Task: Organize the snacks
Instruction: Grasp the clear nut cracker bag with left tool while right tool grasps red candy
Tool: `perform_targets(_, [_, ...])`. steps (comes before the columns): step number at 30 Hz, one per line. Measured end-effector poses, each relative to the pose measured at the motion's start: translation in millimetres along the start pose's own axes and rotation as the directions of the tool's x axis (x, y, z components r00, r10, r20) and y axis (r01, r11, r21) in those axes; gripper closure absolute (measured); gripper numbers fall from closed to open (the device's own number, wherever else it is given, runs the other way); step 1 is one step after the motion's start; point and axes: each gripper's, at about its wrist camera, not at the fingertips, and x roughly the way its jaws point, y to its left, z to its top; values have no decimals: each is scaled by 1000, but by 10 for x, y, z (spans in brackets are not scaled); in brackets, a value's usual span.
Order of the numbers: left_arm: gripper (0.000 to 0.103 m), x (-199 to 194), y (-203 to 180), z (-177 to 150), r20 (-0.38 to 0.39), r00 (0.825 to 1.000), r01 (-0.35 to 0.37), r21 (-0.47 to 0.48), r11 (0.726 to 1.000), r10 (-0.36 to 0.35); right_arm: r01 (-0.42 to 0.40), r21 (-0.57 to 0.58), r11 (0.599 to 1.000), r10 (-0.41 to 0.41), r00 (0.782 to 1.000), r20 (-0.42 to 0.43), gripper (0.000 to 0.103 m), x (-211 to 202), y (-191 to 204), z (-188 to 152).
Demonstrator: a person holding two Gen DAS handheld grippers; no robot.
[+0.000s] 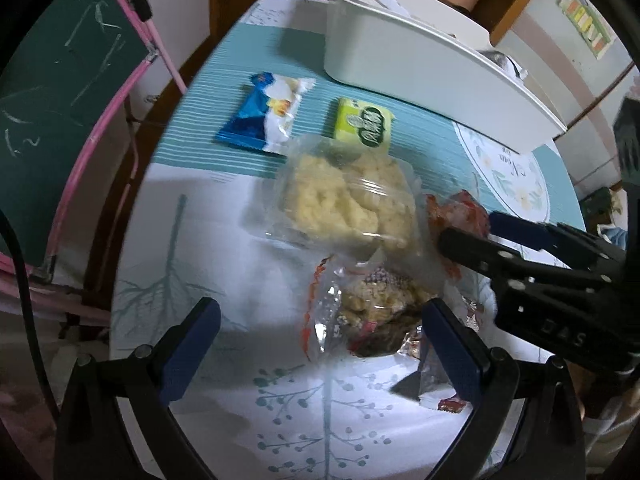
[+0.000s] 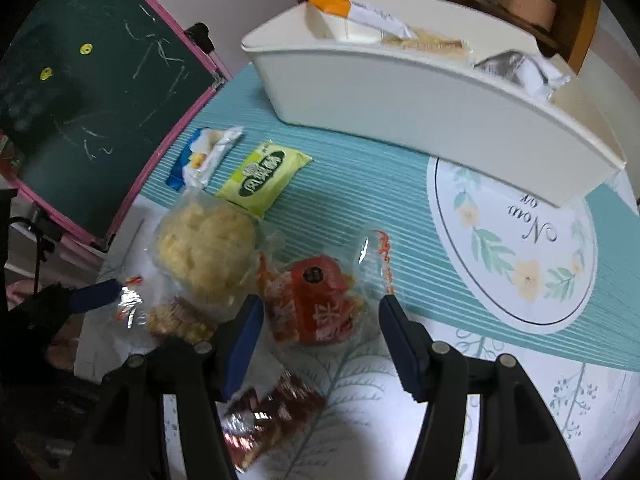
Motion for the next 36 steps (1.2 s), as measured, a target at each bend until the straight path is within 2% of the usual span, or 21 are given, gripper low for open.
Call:
perform_targets(3, [3,51,-101,-10,-1,1000,-9,40,999,9,-7,0,1000,7,1000,1,40,55,6,3])
perform_targets(6, [12,74,-189,-5,4,1000,-7,73,997,7,-8,-7,1000,9,1000,2,39,90,8,6])
perform_targets(8, [24,63,-239,8,11,1000,6,86,996,-7,-6,-18,1000,6,1000,6,40,98,21,14])
perform_targets(10, [49,62,-289,31,17,1000,5,97,995,-7,-9,-32,999,10,1000,12,43,84,31,4])
perform_targets(12, [57,65,-309,41,24,1000,1,105,994,-4,-7,-30,1000,8,1000,16,44,78,12,-16])
perform_targets(25, [61,-14,-311,6,20,1000,22,94,995,-24,-22,112,993,19,999,33,47,-134,-439,-311])
perform_targets(32, [61,-336,-559,42,87,995,32,160,987,-46,-42,142,989,35,998,52,47,-299,-526,-434])
perform_targets(36, [61,-597,-701,169,142,987,48,188,981,-75,-46,135,990,31,993,111,47,-550,-530,-429])
